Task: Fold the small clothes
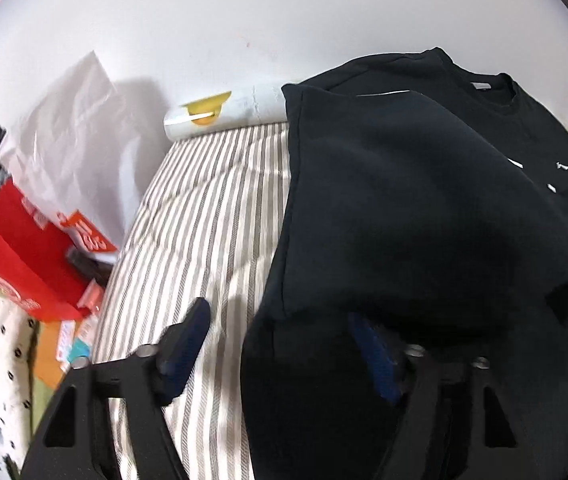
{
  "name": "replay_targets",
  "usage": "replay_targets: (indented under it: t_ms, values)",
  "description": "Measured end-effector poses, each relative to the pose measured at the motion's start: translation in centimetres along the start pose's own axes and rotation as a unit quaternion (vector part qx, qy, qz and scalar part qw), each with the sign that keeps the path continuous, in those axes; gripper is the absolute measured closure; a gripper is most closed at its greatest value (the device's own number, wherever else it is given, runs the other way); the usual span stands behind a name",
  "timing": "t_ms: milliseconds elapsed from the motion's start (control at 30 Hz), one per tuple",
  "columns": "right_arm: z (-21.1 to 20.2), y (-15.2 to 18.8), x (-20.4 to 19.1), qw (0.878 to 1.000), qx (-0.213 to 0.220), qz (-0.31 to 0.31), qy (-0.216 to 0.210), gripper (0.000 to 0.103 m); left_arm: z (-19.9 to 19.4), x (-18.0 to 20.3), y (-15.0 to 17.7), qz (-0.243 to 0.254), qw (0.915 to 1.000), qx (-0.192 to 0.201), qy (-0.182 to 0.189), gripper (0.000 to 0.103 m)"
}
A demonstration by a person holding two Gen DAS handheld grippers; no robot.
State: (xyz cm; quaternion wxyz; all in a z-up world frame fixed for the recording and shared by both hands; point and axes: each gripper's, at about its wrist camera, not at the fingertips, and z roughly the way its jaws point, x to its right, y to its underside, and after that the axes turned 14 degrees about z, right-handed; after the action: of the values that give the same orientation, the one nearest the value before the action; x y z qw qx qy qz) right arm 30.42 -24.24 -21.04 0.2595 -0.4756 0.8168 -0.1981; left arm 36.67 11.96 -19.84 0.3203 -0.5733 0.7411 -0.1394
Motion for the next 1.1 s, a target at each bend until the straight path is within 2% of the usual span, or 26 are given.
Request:
replay_targets:
  t_ms: [33,100,133,200,300,467,600,700,767,800,833,867,900,933,1033,1100]
  values:
    - [0.0,-0.2,-0.3,1.000,-0.002,-0.006,-0.010,0.077,0.2,0.0,-0.1,0.001,1.0000,0.001,0.001,0.074]
    - [-0.2,-1.0,-0.5,1.000,-0.005,-0.016,-0.013,0.094,0.2,-0.2,-0.1,-0.014,0.9999,0.004,0.004,0.083]
    - [-0.6,-1.6,-0.4,1.000,-0.005,-0.020,-0.024,0.095,0.3,-0.2,0.0,-0.016,0.9999,0.005,0.005,0.087]
    - [-2.1,-2.7,0.4,0.999,0.010,-0.017,-0.038,0.095,0.1,-0.1,0.1,-0.014,0.9999,0.006,0.001,0.088]
    - [-3.6,-4.7,2.9,0.999,0.046,0.004,-0.005,0.095,0.2,-0.5,0.3,-0.022,0.9997,0.008,0.012,0.088]
    - [-2.3,-5.8,6.3,0.998,0.013,0.053,-0.029,0.095,0.1,-0.7,0.6,-0.025,0.9995,0.010,0.019,0.087]
    - [-0.9,-5.5,5.9,0.999,0.005,0.033,-0.006,0.093,0.1,-1.1,1.0,-0.032,0.9990,0.011,0.028,0.084]
    - [-0.9,-5.1,5.8,0.999,0.004,0.007,0.040,0.083,-0.3,-1.3,1.3,-0.029,0.9988,0.009,0.039,0.075]
    - [-1.9,-4.8,6.2,0.998,0.023,0.010,0.056,0.081,-1.1,-1.4,1.4,-0.027,0.9969,0.017,0.071,0.073]
    - [-2.8,-4.6,6.3,0.997,0.041,0.013,0.060,0.077,-1.9,-1.8,1.4,-0.035,0.9944,0.034,0.094,0.071]
    - [-3.2,-4.5,6.0,0.997,0.049,0.010,0.057,0.074,-2.8,-2.4,1.3,-0.052,0.9913,0.051,0.109,0.059]
    - [-3.3,-4.3,5.7,0.998,0.048,-0.003,0.049,0.072,-3.1,-2.7,1.1,-0.063,0.9891,0.061,0.118,0.042]
    - [-3.2,-3.8,5.2,0.998,0.042,-0.019,0.044,0.070,-3.4,-3.1,0.8,-0.079,0.9858,0.074,0.128,0.039]
    - [-2.8,-3.4,5.0,0.998,0.037,-0.029,0.048,0.070,-3.3,-3.2,0.4,-0.086,0.9846,0.077,0.131,0.039]
    - [-0.8,-2.2,4.9,0.996,0.014,-0.040,0.080,0.070,-1.6,-2.8,-0.6,-0.088,0.9876,0.053,0.119,0.041]
    - [-1.0,-1.4,5.6,0.996,0.025,-0.031,0.080,0.068,0.3,-2.4,-0.4,-0.092,0.9879,0.018,0.124,0.041]
